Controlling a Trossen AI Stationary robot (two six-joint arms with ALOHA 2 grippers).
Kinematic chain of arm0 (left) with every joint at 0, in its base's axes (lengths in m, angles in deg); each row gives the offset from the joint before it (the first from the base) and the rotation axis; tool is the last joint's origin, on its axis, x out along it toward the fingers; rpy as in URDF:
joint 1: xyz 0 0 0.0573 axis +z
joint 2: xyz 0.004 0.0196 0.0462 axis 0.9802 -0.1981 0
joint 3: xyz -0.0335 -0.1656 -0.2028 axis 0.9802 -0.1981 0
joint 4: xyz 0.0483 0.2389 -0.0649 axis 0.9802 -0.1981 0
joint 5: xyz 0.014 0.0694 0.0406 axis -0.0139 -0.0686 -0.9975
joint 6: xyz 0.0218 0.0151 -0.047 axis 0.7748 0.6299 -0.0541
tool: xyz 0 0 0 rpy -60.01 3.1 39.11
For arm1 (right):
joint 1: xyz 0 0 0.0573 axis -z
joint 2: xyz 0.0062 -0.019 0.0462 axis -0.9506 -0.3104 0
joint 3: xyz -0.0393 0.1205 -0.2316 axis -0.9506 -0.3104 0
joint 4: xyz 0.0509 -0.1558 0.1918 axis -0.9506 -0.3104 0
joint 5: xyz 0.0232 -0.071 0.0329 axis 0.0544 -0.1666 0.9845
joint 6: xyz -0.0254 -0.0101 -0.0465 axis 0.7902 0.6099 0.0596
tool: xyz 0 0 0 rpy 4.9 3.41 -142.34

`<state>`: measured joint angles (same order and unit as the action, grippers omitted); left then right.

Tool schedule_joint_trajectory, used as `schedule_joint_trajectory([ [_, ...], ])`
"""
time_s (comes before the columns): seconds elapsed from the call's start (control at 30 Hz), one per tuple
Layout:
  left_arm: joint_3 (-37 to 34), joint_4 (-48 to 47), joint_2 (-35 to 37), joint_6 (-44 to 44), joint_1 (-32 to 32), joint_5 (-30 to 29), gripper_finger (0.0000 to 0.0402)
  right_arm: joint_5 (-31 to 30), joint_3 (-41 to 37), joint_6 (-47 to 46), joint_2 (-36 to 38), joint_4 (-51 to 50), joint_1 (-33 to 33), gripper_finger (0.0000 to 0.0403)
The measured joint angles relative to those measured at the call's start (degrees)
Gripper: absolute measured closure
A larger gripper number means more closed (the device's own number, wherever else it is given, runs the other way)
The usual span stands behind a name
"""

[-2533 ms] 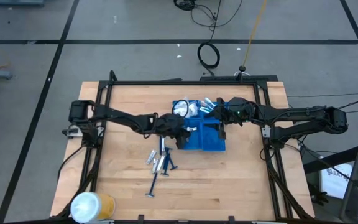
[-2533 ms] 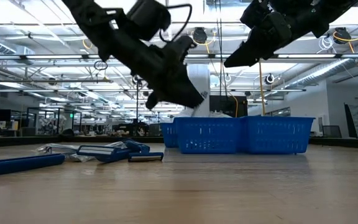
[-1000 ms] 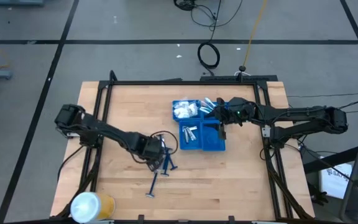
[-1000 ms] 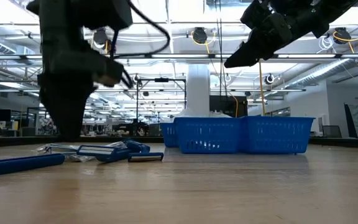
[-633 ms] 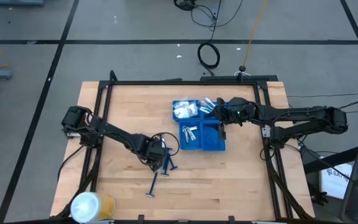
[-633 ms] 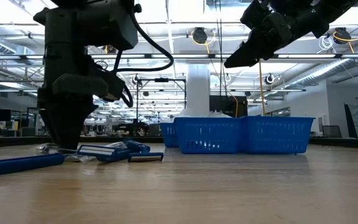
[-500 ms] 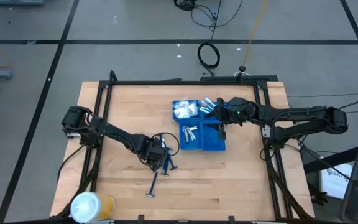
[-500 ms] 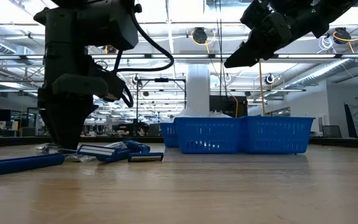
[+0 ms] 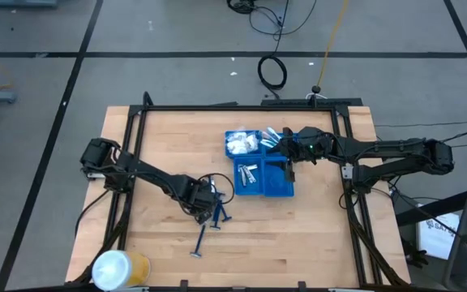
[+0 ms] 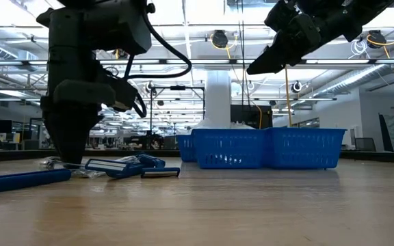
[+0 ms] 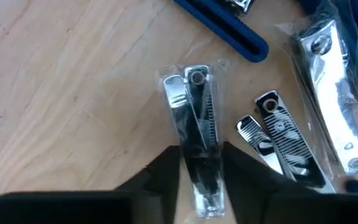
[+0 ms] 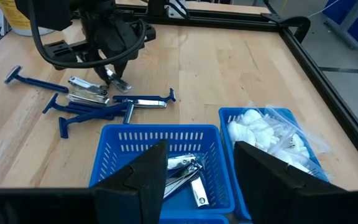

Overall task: Pick & Place Travel size toiletries
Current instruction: Put the silver nail cutter into the bottom left blue basket

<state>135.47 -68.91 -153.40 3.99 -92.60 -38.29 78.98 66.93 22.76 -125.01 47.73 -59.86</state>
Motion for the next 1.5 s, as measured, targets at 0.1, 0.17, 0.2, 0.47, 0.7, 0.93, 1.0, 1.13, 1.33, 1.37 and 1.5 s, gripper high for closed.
schedule_joint_trajectory([
  [0.1, 0.01, 0.1, 0.02, 1.01, 0.44, 0.38, 0.0354, 0.0, 0.0, 0.0, 0.0, 0.0, 0.0, 0.0232],
  [0.17, 0.03, 0.16, 0.07, 1.88, 0.91, 0.42, 0.0369, 0.0, 0.0, 0.0, 0.0, 0.0, 0.0, 0.0232],
  [0.2, 0.01, 0.07, 0.33, 2.11, 1.13, 0.46, 0.0369, 0.0, 0.0, 0.0, 0.0, 0.0, 0.0, 0.0232],
  [0.47, 1.63, -1.77, 3.69, 6.76, 1.18, -3.3, 0.0364, 0.0, 0.0, 0.02, 0.0, -0.02, 0.0, 0.0232],
  [0.7, 4.12, 3.02, 10.1, 14.37, 1.54, -15.35, 0.0364, 0.0, 0.0, 0.25, 0.0, 0.0, 0.0, 0.0232],
  [0.93, 4.64, 23.47, 11.48, 32.57, 4.76, -20.54, 0.0356, 0.0, 0.0, 0.26, 0.0, 0.01, 0.0, 0.0232],
  [1.0, 4.73, 29.38, 11.01, 36.71, 6.21, -19.18, 0.0352, -0.01, 0.0, 0.26, 0.0, 0.02, 0.0, 0.0232],
  [1.13, 4.73, 34.4, 9.86, 39.91, 9.45, -14.22, 0.0362, 0.0, 0.0, 0.05, 0.0, 0.0, 0.0, 0.0232],
  [1.33, 4.73, 36.83, 8.06, 40.26, 12.51, -11.08, 0.0364, -0.05, 0.02, 0.21, 0.0, -0.1, 0.0, 0.0232],
  [1.37, 4.73, 36.72, 7.7, 40.38, 12.72, -10.53, 0.0362, -0.04, 0.0, 0.24, 0.0, -0.27, 0.0, 0.0232],
  [1.5, 4.73, 38.58, 6.52, 41.3, 12.95, -9.51, 0.0356, -0.07, 0.02, 0.76, 0.0, -0.44, 0.0, 0.0232],
])
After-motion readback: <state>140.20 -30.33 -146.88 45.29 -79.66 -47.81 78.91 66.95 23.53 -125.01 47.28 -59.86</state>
